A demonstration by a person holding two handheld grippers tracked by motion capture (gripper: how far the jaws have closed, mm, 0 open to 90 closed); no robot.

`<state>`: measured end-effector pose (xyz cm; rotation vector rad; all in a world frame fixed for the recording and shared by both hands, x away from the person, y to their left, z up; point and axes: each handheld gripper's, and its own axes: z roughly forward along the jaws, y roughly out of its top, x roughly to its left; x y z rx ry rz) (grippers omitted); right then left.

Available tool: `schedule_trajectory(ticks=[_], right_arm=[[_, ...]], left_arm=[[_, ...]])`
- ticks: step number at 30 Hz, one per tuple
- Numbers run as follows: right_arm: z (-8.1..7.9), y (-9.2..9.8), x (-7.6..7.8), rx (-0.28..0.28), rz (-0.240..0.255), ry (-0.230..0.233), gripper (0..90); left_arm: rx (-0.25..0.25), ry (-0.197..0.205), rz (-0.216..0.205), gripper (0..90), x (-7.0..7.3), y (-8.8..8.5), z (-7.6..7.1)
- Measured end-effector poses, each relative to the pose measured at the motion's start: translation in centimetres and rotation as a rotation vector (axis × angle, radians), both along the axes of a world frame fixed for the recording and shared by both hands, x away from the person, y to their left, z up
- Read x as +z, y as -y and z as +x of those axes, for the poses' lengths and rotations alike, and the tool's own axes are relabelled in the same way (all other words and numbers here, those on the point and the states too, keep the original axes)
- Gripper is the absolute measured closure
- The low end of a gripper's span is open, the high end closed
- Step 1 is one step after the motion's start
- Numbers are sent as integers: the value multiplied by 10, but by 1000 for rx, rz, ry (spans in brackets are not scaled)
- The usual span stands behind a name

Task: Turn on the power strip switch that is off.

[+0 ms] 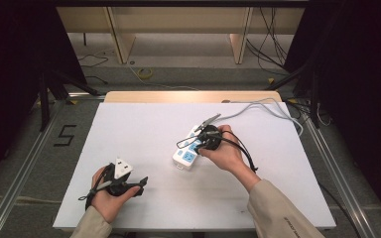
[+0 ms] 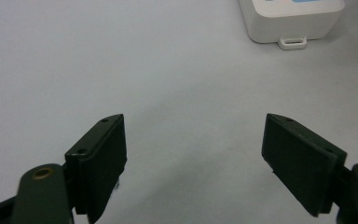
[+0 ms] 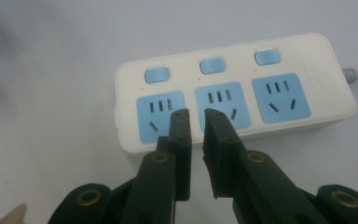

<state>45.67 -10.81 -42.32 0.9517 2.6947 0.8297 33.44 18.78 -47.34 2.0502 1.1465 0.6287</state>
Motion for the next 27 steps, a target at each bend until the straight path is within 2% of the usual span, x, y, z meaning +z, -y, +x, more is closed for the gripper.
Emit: schedule_trajectory(ticks=[15,27], right_arm=[[-12,48,-2,-59,33,10,752],[-24,74,-6,-87,37,20,712]], left_arm=[[1,-2,2,218,0,0,0],[2,-5,2,218,0,0,0]])
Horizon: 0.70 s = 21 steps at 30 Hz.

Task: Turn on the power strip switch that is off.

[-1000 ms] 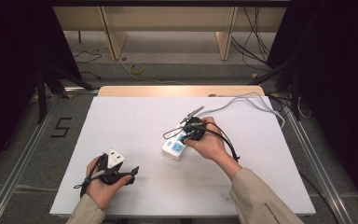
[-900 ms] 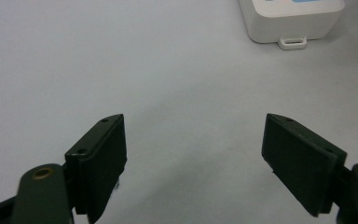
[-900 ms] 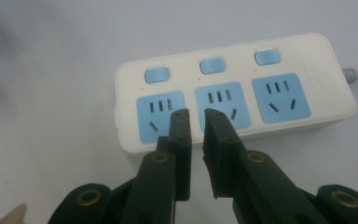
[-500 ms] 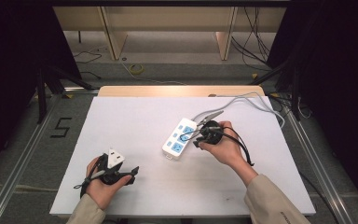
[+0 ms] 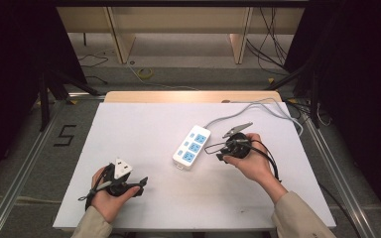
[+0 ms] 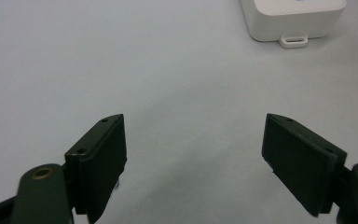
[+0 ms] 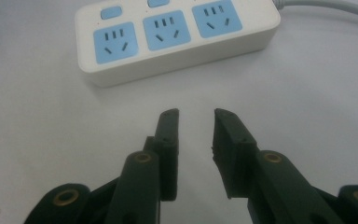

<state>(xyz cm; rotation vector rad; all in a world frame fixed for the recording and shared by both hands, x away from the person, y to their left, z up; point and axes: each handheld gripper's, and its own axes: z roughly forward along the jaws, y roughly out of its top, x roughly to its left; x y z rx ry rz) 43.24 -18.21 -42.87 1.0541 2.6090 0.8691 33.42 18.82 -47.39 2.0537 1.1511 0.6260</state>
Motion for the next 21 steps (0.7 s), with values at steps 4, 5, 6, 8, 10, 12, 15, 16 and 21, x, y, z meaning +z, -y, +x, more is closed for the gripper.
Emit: schedule_trajectory(ticks=[4,5,6,8,10,12,15,16,21], right_arm=[[-5,11,-2,-7,13,0,685],[-7,14,-3,-14,19,-3,671],[-8,17,-4,-17,23,-5,657],[-10,23,-5,-26,23,0,638],[-13,30,-6,-38,31,5,622],[-15,37,-8,-46,37,14,600],[-19,47,-10,-59,41,26,585],[-21,50,-10,-65,43,27,583],[-29,63,-14,-90,54,38,567]], left_arm=[[1,1,-1,217,0,0,0],[2,0,-1,217,0,0,0],[3,-1,-3,217,0,0,0],[3,-1,-2,217,0,0,0],[4,-4,-3,217,0,0,0],[2,-4,-1,217,0,0,0],[5,-4,-4,216,-1,0,0],[5,-5,-5,216,-1,0,0],[10,-7,-11,216,-1,0,0]])
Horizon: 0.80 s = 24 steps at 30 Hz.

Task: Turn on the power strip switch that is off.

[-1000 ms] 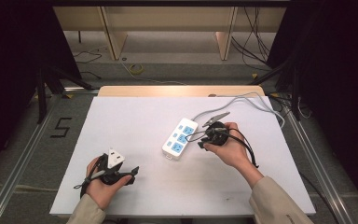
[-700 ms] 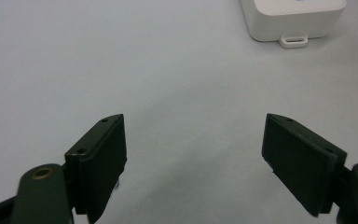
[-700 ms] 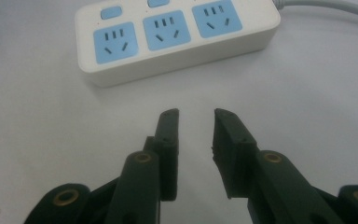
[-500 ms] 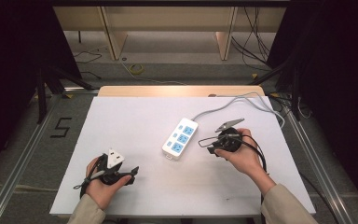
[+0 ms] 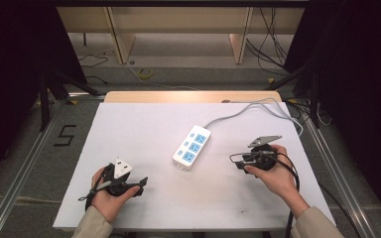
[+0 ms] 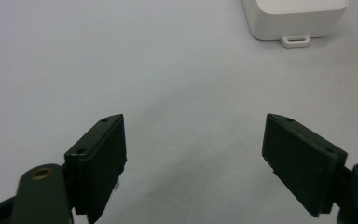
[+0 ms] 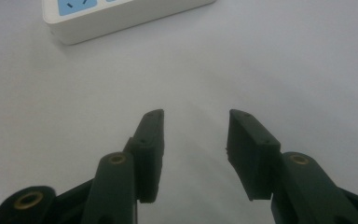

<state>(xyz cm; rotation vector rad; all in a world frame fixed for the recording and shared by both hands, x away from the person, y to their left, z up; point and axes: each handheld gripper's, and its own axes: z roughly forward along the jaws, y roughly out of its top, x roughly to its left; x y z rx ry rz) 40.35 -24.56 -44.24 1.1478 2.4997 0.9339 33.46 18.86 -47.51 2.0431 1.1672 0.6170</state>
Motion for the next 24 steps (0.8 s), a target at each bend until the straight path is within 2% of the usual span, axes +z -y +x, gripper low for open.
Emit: schedule_trajectory(ticks=[11,16,20,24], right_arm=[[-21,23,-9,-36,31,27,546],[-30,28,-12,-47,59,57,538],[-35,29,-17,-53,63,48,534],[-37,30,-19,-56,69,59,531]], left_arm=[[3,-2,2,215,-1,-1,1],[4,-1,3,214,-1,-2,1],[6,-2,2,214,-1,-3,1],[8,-2,-1,213,-1,-3,2]])
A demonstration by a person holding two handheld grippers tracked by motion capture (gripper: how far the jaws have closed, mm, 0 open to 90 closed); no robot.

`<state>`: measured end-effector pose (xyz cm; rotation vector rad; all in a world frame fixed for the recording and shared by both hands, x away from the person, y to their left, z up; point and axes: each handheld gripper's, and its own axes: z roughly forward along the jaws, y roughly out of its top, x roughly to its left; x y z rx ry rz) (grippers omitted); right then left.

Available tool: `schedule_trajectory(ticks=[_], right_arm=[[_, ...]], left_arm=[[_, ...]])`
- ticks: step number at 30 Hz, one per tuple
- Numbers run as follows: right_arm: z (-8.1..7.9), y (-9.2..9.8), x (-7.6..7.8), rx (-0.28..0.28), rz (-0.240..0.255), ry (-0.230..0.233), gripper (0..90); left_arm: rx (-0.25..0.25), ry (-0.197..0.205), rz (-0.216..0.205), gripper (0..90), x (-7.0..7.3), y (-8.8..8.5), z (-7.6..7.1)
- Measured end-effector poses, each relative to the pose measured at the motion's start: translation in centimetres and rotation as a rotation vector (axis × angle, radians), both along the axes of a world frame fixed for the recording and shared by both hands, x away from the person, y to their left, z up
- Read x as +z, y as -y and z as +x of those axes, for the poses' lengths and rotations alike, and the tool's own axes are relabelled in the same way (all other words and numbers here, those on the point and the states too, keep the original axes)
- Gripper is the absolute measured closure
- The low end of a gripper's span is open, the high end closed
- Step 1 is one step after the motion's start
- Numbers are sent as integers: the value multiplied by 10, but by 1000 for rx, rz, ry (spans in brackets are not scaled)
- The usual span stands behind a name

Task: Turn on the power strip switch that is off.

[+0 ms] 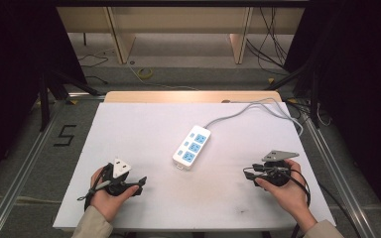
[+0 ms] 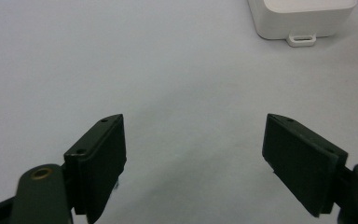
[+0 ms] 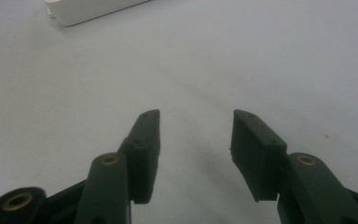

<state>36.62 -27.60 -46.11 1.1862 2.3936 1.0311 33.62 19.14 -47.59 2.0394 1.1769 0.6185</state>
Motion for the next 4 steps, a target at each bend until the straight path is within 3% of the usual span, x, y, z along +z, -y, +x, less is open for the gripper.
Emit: schedule_trajectory(ticks=[4], right_arm=[[-2,1,0,-2,3,6,530]], left_arm=[[-1,-6,5,207,-1,0,1]])
